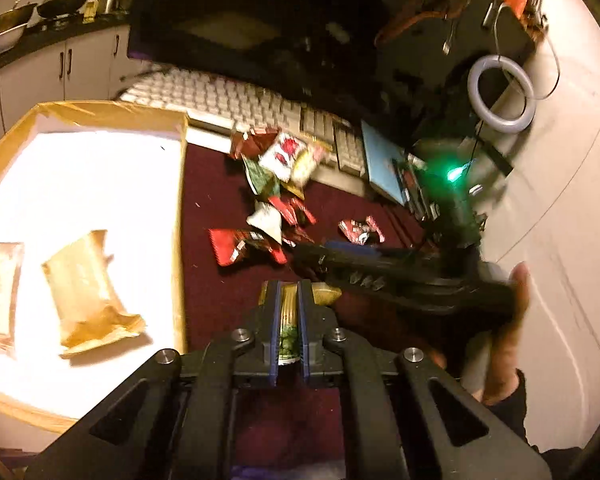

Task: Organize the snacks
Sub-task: 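Grasp a green snack bag with the left gripper while the right grasps a dark red chocolate, then carry both snacks into the white tray and open both grippers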

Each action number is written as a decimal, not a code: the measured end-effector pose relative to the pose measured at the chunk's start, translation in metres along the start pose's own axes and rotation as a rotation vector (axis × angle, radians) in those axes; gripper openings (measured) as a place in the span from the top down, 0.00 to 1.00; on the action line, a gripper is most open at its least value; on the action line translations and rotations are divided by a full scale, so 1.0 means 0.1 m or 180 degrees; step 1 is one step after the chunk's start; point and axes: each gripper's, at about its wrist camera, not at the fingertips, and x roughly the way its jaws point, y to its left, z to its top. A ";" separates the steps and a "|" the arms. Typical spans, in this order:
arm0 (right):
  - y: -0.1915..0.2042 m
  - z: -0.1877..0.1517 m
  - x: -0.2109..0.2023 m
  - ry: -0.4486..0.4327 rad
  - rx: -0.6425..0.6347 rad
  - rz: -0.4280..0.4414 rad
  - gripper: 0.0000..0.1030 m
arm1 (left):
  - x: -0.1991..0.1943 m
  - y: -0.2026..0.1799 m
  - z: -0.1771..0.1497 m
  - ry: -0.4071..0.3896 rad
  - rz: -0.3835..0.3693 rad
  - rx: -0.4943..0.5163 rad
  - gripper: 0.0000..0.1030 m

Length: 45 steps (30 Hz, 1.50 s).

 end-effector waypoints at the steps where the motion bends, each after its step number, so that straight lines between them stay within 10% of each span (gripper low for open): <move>1: 0.04 0.00 0.00 -0.0027 -0.0059 -0.0092 0.61 | -0.01 0.02 0.00 -0.0008 -0.0025 -0.0046 0.95; 11: 0.35 -0.38 -0.21 -0.0087 -0.0450 -0.0552 0.76 | -0.25 0.19 0.04 -0.0189 -0.0307 -0.0214 0.96; 16: 0.36 -0.50 -0.59 -0.0398 -0.0312 -0.0123 0.76 | -0.53 0.40 0.16 -0.0412 -0.0316 -0.0381 0.96; 25: 1.06 0.01 -0.53 -0.0556 -0.0384 0.0611 0.76 | -0.93 1.30 0.55 -0.0805 0.0409 -0.0791 0.96; 33: 1.70 0.57 0.27 -0.0170 -0.0662 0.0413 0.76 | -0.46 1.81 0.82 -0.0420 0.0854 -0.0829 0.96; 45: 1.88 0.45 0.72 0.0111 -0.1006 0.0038 0.73 | 0.04 1.83 0.69 0.0211 0.1262 -0.0640 0.95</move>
